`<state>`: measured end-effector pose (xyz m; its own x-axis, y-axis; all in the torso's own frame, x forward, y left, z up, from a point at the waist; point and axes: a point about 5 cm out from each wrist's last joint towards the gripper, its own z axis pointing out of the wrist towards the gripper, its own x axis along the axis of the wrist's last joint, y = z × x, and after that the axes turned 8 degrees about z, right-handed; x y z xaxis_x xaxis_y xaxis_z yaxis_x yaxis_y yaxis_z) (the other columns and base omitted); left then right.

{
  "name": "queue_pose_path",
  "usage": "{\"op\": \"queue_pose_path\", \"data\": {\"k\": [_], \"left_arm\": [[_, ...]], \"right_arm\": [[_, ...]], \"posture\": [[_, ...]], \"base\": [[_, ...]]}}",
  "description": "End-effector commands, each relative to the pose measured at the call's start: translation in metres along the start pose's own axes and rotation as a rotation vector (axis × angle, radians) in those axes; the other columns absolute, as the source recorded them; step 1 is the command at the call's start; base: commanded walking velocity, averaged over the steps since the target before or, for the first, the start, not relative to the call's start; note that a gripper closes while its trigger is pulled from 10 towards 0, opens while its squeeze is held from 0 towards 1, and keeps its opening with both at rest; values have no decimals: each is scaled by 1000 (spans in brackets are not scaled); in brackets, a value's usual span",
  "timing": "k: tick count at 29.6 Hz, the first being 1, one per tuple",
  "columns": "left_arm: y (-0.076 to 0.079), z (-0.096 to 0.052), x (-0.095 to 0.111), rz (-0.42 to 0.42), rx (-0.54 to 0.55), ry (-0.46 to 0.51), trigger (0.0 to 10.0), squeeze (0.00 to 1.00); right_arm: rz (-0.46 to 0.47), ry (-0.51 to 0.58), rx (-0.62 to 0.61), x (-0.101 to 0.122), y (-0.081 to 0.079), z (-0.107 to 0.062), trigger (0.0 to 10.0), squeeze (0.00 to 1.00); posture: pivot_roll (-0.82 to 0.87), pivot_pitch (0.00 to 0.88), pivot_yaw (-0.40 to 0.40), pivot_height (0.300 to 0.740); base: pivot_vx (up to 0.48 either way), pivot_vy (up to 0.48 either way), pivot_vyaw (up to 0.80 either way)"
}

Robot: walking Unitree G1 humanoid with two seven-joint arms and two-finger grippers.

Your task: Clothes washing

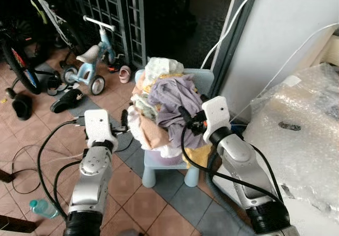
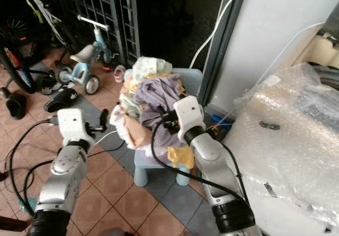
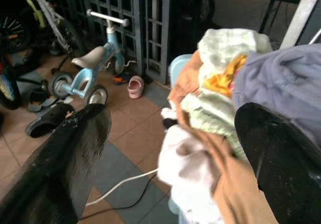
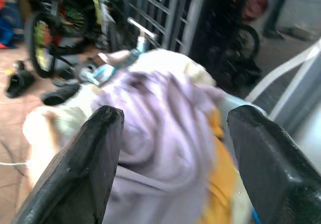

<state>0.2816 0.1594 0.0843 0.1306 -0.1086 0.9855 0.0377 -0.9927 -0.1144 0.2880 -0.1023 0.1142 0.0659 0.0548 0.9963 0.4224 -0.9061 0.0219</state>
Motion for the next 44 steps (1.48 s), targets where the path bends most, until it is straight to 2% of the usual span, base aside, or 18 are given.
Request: {"op": "queue_pose_path", "data": {"k": [1, 5, 8, 10, 14, 21, 25, 27, 28, 29, 30, 31, 34, 40, 44], "left_arm": [[6, 0, 1, 10, -20, -8, 10000, 0], [6, -1, 0, 20, -23, -9, 10000, 0], [4, -4, -1, 17, -6, -20, 10000, 0], [2, -8, -1, 19, 9, -26, 10000, 0], [-4, -17, -3, 25, 29, -38, 10000, 0], [-12, -26, -6, 36, 48, -60, 10000, 0], [-9, -25, -5, 40, 36, -66, 10000, 0], [-8, -24, -4, 40, 30, -66, 10000, 0], [-7, -24, -4, 40, 26, -66, 10000, 0], [-6, -24, -3, 40, 23, -66, 10000, 0], [-5, -24, -3, 40, 21, -66, 10000, 0], [-5, -23, -3, 40, 20, -66, 10000, 0], [-5, -22, -4, 37, 23, -72, 10000, 0], [-4, -19, -4, 34, 18, -78, 10000, 0], [-4, -18, -4, 32, 17, -80, 10000, 0]], "right_arm": [[32, -83, -69, -16, 12, -4, 10000, 0], [59, -157, -76, -30, 12, -6, 10000, 0], [122, -229, -29, -41, 6, -6, 10000, 0], [108, -235, 39, -43, 1, -5, 10000, 0], [97, -245, 42, -46, -2, 1, 10000, 0], [173, -327, -109, -57, 5, 12, 10000, 0], [117, -233, -210, -42, 20, 20, 10000, 0], [118, -233, -248, -42, 25, 22, 10000, 0], [117, -238, -262, -42, 27, 22, 9451, 0], [114, -238, -295, -43, 32, 22, 3333, 0], [111, -237, -318, -43, 35, 22, 3333, 0], [123, -264, -320, -47, 36, 21, 0, 0], [121, -348, -322, -61, 34, 17, 0, 0], [154, -405, -269, -72, 21, 16, 0, 0], [171, -400, -267, -72, 20, 17, 0, 0]], "posture": [[-38, 0, 3, 740], [-32, 0, 6, 740], [-4, 0, 6, 740], [14, 0, 6, 740], [46, 0, 1, 740], [74, 0, -2, 740], [67, 0, -1, 740], [67, 0, -1, 740], [67, 0, -1, 740], [63, 0, -3, 740], [63, 0, -3, 740], [64, 0, -7, 740], [62, 0, -12, 740], [54, 0, -8, 740], [47, 0, -6, 740]], "base": [[405, 0, 0], [309, 0, 0], [0, 0, 0], [0, 0, 0], [0, 0, 769], [0, 0, 396], [0, 0, 0], [0, 0, 0], [0, 0, 0], [0, 0, 0], [0, 0, 0], [0, 0, 0], [0, 0, 0], [0, 0, 0], [0, 0, 0]]}}
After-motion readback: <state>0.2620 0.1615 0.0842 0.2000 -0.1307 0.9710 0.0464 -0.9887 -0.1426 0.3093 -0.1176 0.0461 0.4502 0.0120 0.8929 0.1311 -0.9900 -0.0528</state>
